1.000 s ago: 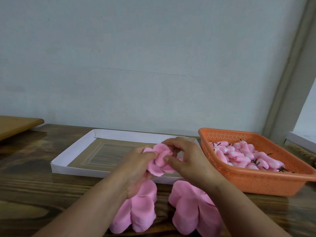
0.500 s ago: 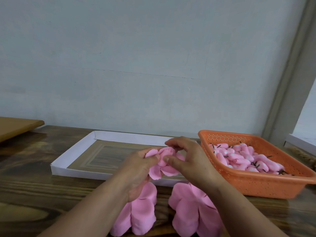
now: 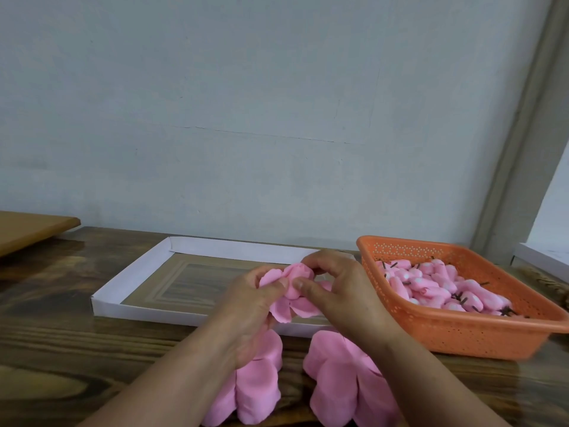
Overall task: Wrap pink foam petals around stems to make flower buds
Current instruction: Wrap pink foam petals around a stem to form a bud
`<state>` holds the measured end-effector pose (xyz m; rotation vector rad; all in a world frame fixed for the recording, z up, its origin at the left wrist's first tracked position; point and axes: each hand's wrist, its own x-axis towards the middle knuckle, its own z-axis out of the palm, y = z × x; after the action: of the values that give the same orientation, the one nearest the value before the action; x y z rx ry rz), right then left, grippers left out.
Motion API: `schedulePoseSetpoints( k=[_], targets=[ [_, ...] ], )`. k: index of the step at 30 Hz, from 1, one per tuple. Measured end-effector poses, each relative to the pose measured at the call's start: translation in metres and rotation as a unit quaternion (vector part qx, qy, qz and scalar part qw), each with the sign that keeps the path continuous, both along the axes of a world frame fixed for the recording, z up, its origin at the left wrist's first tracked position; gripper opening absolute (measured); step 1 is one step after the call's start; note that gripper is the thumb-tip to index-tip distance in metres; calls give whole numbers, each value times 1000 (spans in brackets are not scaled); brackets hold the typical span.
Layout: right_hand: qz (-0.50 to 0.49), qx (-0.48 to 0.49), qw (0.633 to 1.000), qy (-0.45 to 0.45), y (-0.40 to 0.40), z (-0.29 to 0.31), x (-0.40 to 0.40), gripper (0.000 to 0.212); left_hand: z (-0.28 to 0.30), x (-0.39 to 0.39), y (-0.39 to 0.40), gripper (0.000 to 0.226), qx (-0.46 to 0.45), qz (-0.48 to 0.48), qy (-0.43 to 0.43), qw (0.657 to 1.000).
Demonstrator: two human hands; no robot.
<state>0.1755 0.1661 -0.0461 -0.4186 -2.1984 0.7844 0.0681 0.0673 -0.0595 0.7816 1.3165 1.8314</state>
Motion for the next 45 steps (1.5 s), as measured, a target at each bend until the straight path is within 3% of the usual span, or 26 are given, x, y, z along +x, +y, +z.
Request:
schedulePoseSetpoints(
  k=[10, 20, 28, 35, 40, 45],
  targets=[
    [20, -44, 999, 22, -3, -4, -1, 18, 0, 3, 0, 19, -2, 27, -34, 999],
    [3, -24, 1000, 17, 1, -5, -2, 14, 4, 4, 0, 26, 11, 23, -97, 995],
    [62, 14, 997, -45, 3, -1, 2, 15, 4, 4, -3, 26, -21, -2, -26, 999],
    [52, 40, 998, -25, 3, 1, 1, 36, 3, 5, -3, 38, -27, -47, 49, 997],
    [65, 76, 995, -21, 3, 0, 1, 8, 3, 1, -4, 47, -38, -57, 87, 994],
    [94, 63, 993, -22, 2, -1, 1, 9, 3, 2, -3, 55, -46, -50, 72, 995]
  ],
)
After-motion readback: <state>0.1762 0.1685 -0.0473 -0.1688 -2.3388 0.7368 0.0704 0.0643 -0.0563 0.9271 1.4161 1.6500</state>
